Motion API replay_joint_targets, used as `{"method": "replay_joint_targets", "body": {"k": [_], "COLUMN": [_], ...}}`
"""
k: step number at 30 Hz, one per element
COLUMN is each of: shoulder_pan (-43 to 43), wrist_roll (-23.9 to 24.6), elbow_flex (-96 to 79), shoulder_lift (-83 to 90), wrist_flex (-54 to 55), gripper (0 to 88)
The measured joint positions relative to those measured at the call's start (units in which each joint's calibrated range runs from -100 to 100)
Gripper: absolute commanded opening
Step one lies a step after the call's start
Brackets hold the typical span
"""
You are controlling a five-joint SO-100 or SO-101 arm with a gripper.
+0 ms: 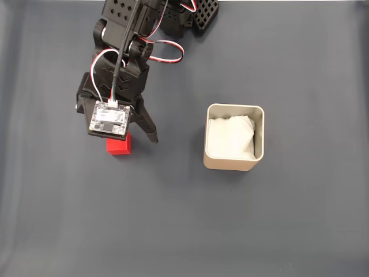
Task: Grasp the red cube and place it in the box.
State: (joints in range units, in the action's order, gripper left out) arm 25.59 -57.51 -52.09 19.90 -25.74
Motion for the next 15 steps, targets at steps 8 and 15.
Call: {"method": "replay_joint_targets", "body": {"k": [8,15], "shoulder_pan": [0.00,0.00], "wrist_roll": [0.83,0.93], "elbow_flex": [0.09,0.91], "shoulder_lift": [-1.47,-2.77], "wrist_flex": [1.44,1.44], "gripper": [42.2,41.0]}}
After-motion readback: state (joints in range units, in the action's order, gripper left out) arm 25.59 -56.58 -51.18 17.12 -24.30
